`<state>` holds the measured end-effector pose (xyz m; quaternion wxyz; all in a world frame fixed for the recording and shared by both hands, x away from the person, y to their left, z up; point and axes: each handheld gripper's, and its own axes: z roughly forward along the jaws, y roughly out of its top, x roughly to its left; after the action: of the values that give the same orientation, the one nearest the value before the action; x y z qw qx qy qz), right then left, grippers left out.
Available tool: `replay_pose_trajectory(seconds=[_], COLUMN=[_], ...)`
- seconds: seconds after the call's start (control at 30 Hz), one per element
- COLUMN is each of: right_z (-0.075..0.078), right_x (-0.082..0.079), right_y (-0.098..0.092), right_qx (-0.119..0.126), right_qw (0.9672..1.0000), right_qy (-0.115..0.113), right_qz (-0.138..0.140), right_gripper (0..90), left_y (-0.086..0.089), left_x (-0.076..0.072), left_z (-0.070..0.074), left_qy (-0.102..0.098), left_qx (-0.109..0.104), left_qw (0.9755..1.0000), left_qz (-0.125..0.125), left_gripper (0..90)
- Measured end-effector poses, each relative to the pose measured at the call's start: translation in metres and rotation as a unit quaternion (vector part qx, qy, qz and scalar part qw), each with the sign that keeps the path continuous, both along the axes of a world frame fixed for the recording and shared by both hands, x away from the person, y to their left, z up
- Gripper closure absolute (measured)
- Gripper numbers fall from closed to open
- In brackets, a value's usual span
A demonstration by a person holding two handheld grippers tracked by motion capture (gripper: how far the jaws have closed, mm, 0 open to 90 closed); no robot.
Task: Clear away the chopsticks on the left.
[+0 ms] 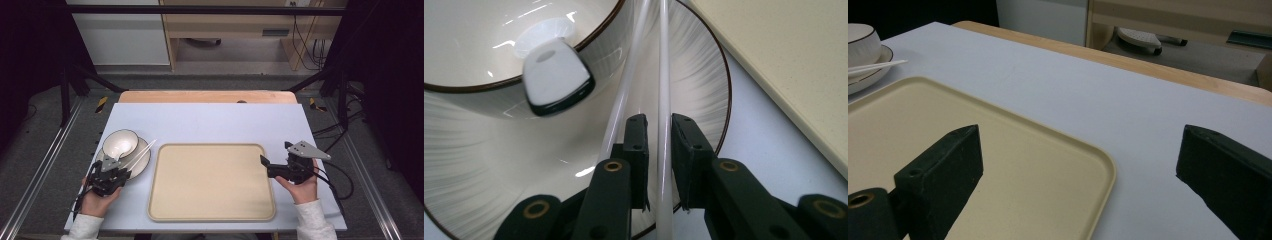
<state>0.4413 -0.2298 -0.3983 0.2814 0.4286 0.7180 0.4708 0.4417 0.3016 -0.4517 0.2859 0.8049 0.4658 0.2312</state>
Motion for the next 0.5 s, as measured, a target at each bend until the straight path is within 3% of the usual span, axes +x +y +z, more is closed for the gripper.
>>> replay_pose_trajectory(seconds=[0.27,0.5], right_z=[-0.0002,0.0001], right_x=[0.0004,-0.0001], right_y=[0.0006,0.0001], right_qx=[0.001,-0.001], right_qw=[1.0000,1.0000], right_qy=[0.003,0.002], right_qz=[-0.001,-0.002], right_gripper=[5.2,5.2], left_y=[-0.0015,-0.0037], left_x=[0.0064,0.0049], left_z=[-0.0051,-0.0051], left_qy=[0.021,0.019], left_qx=[0.003,0.003], left_qw=[0.9998,0.9998], left_qz=[0.005,0.004], left_gripper=[81.9,83.7])
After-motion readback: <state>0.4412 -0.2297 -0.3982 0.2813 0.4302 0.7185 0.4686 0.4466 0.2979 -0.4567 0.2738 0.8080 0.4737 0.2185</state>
